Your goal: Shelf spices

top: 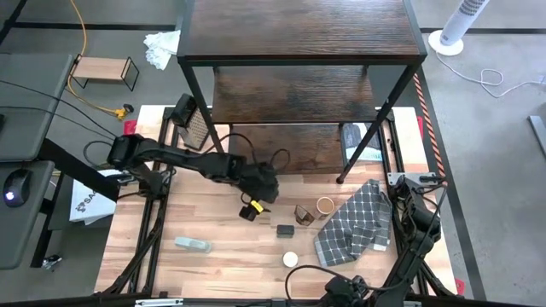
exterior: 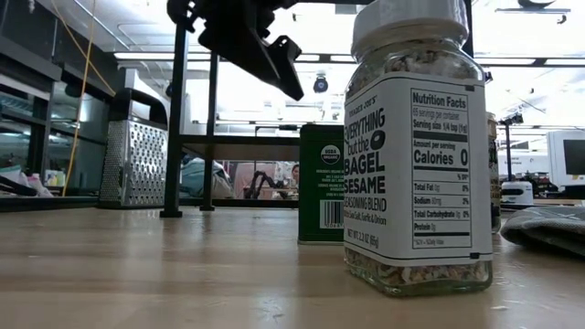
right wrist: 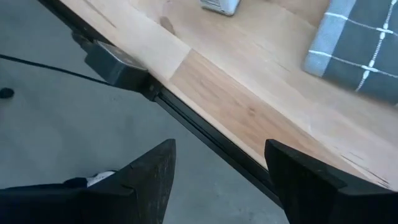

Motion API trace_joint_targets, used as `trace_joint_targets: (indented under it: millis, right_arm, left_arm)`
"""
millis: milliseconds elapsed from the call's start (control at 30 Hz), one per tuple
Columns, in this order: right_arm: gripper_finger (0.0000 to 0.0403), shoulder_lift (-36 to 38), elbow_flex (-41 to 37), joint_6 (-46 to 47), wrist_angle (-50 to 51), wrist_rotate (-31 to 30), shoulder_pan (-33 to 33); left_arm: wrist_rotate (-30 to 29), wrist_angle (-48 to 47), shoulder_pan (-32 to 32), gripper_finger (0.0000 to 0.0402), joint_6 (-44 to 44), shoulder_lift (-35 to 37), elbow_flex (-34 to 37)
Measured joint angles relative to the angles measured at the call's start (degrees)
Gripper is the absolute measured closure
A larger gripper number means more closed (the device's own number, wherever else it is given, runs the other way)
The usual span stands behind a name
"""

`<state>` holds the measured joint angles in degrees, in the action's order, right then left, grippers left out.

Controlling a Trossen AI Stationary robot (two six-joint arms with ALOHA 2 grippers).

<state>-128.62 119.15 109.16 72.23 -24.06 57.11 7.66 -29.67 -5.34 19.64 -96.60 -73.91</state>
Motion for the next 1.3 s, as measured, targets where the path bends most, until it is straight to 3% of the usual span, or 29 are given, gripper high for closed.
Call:
trace_joint_targets:
  millis: [400, 500, 667, 1067, 1300]
  right_arm:
    - [0.016, 0.0, 0.0, 0.33, -0.88, 4.12, -0.2]
    - [0.016, 0.0, 0.0, 0.31, -0.88, 3.25, -0.23]
    - [0.016, 0.0, 0.0, 0.33, -0.66, 1.39, -0.23]
    - [0.016, 0.0, 0.0, -0.1, -0.86, 0.18, -0.23]
    - [0.016, 0.0, 0.0, -0.1, -1.01, 0.14, -0.23]
  left_arm:
    - [-0.68, 0.19, -4.59, 0.0122, 0.58, -0.24, 0.0]
    - [-1.15, 1.72, -4.98, 0.0122, 5.95, -1.56, 0.0]
    - [-6.91, 6.3, -2.55, 0.0122, 15.97, -4.69, -0.61]
    - [3.49, 11.57, 1.94, 0.0122, 16.07, -11.45, -5.22]
    - [3.4, 10.49, 1.96, 0.0122, 15.52, -10.91, -5.86]
